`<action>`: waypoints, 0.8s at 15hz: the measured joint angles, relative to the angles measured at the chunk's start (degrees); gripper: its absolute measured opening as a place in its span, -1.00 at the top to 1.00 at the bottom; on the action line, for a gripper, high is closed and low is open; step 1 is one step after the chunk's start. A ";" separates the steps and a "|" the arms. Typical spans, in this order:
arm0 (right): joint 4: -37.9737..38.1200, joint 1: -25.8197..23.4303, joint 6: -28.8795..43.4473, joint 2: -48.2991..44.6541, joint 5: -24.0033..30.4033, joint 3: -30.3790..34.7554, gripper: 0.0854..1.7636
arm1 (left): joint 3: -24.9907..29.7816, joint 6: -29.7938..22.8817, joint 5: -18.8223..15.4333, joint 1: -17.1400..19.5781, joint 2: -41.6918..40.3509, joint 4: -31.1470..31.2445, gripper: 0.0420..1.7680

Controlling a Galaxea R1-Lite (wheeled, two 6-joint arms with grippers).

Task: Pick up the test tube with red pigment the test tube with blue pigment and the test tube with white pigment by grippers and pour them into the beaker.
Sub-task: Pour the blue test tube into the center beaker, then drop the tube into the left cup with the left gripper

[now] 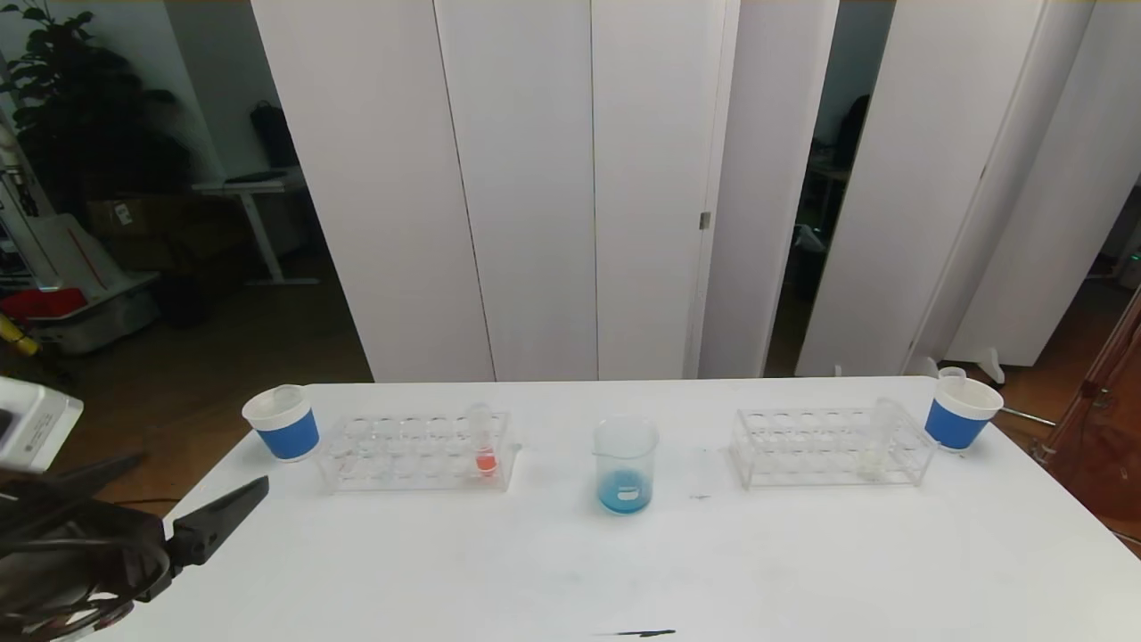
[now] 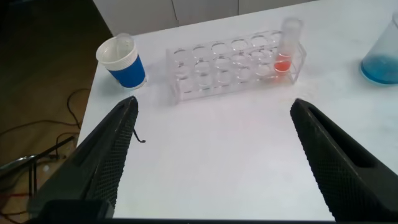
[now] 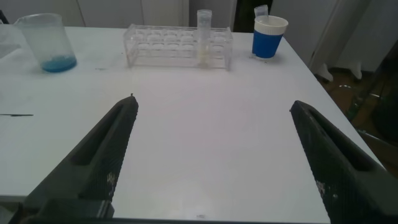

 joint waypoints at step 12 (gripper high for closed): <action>0.00 0.04 0.00 0.00 0.00 0.00 -0.98 | 13.59 -3.34 3.75 -6.06 -45.84 25.56 -0.98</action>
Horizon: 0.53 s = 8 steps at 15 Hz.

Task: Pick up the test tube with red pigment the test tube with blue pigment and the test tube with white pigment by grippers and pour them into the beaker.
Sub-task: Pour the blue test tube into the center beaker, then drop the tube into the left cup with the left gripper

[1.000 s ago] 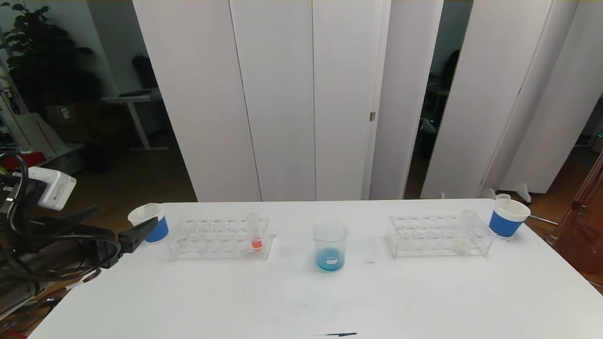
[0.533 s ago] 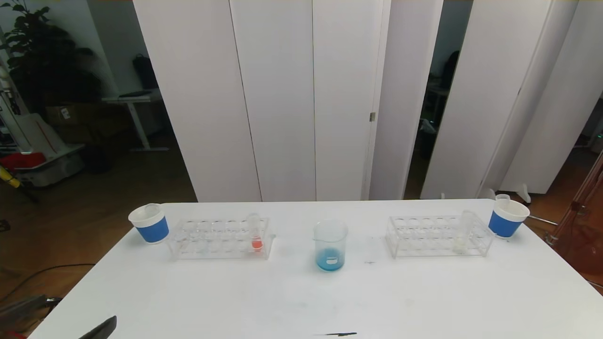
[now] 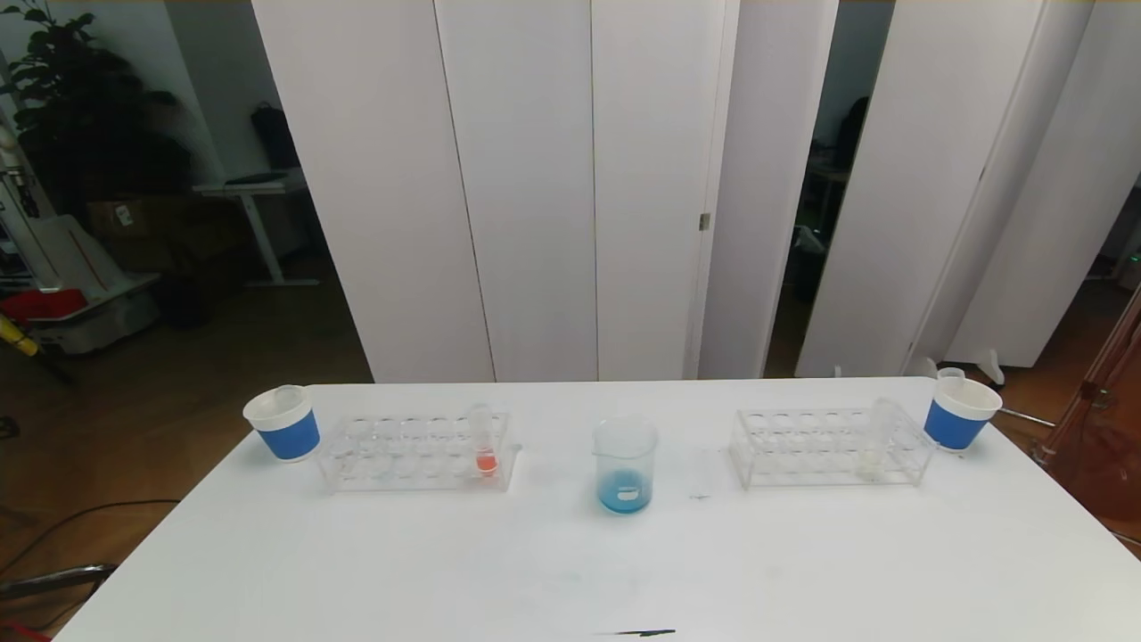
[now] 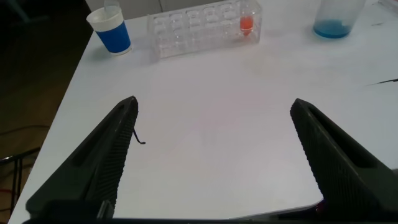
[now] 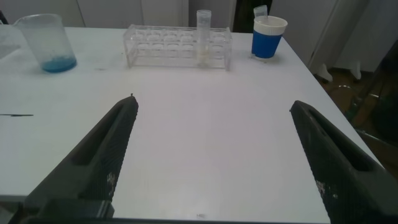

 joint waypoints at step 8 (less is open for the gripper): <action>0.00 -0.04 -0.02 0.00 0.00 0.00 -0.98 | 5.74 -2.40 2.80 -0.55 -10.50 -0.51 -0.98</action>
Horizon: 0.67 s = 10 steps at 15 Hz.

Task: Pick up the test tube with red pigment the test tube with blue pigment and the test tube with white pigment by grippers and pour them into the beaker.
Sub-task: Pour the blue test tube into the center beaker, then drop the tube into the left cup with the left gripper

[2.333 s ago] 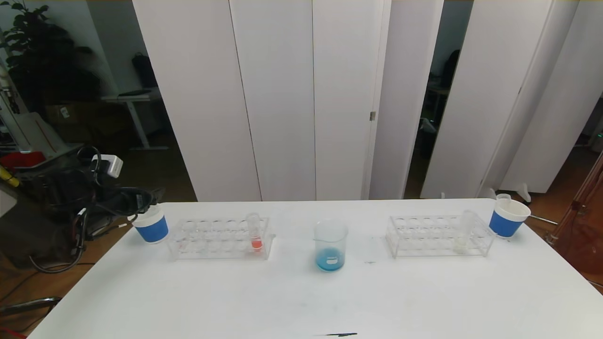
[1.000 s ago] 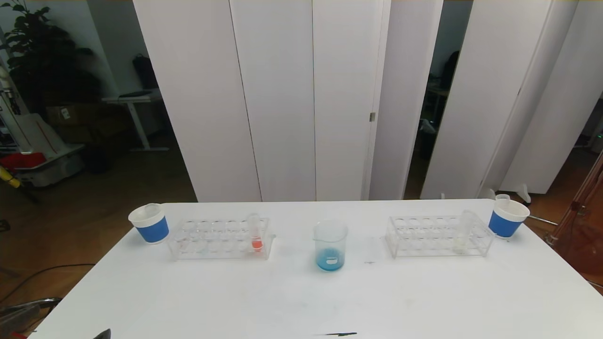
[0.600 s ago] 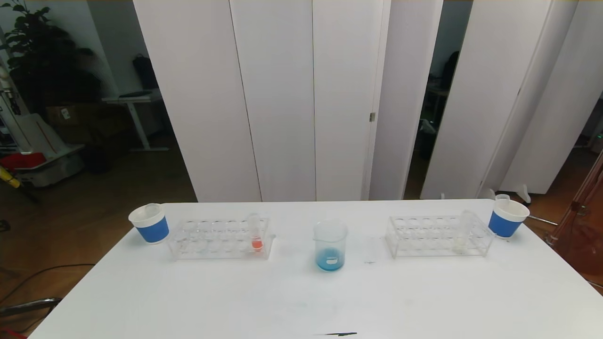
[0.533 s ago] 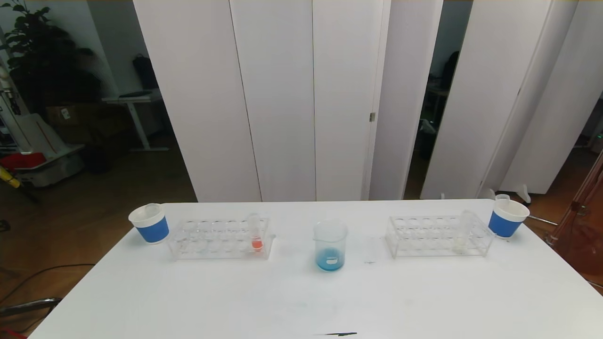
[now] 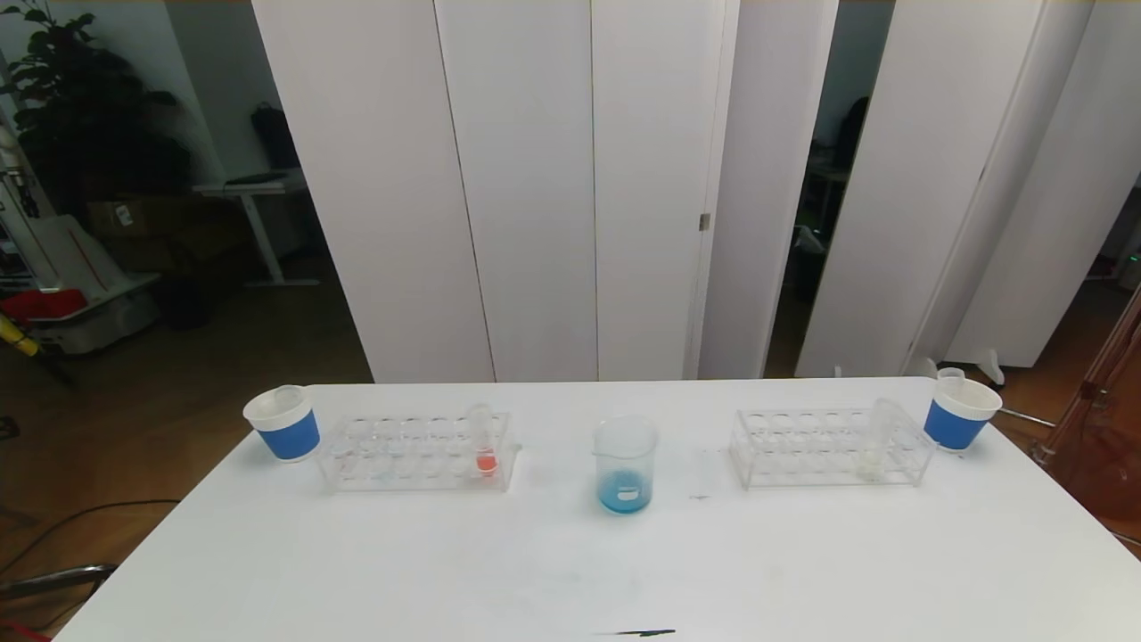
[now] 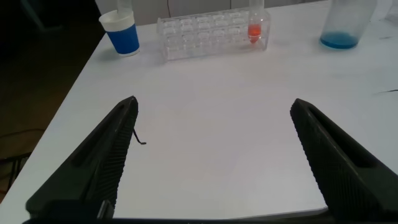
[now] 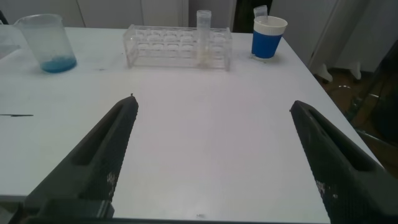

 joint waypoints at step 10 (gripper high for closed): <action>0.00 0.00 0.02 0.00 0.00 0.00 -0.98 | 0.16 -1.12 0.30 0.01 -5.62 0.38 -0.98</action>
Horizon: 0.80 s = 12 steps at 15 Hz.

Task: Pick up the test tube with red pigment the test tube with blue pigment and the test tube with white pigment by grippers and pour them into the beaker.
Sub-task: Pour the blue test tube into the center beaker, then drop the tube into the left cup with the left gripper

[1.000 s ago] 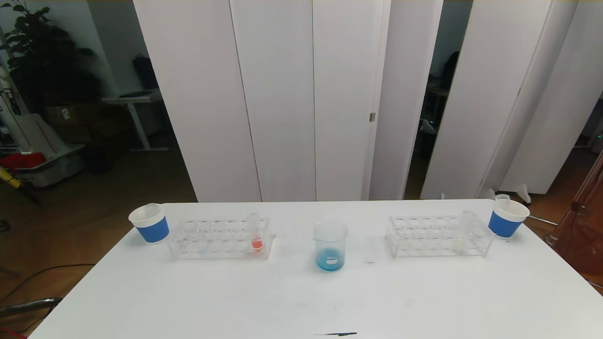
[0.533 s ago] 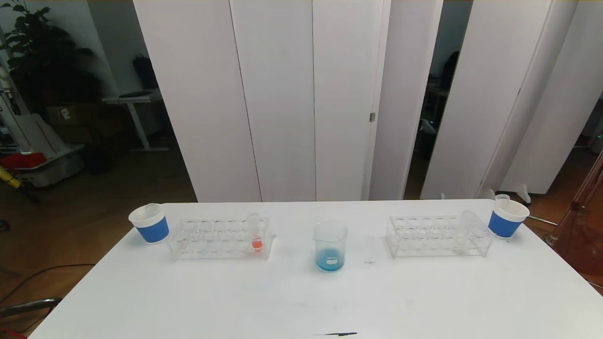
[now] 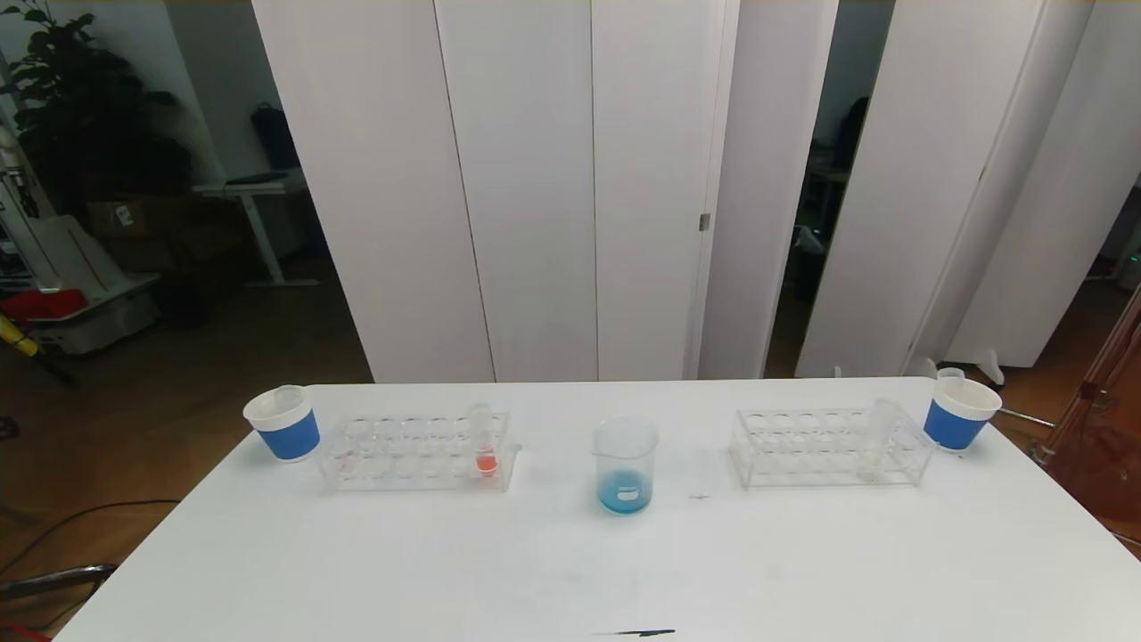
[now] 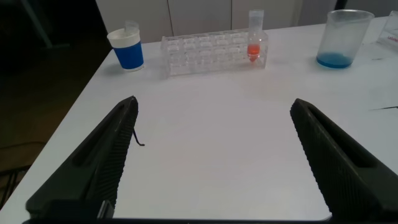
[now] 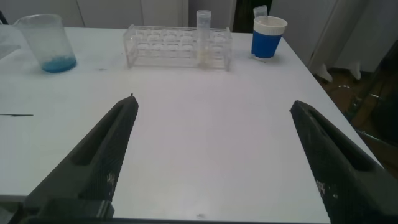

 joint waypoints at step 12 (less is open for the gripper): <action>0.00 0.00 0.00 0.00 -0.02 0.00 -0.98 | 0.05 -0.83 0.35 0.00 -0.11 0.02 -0.98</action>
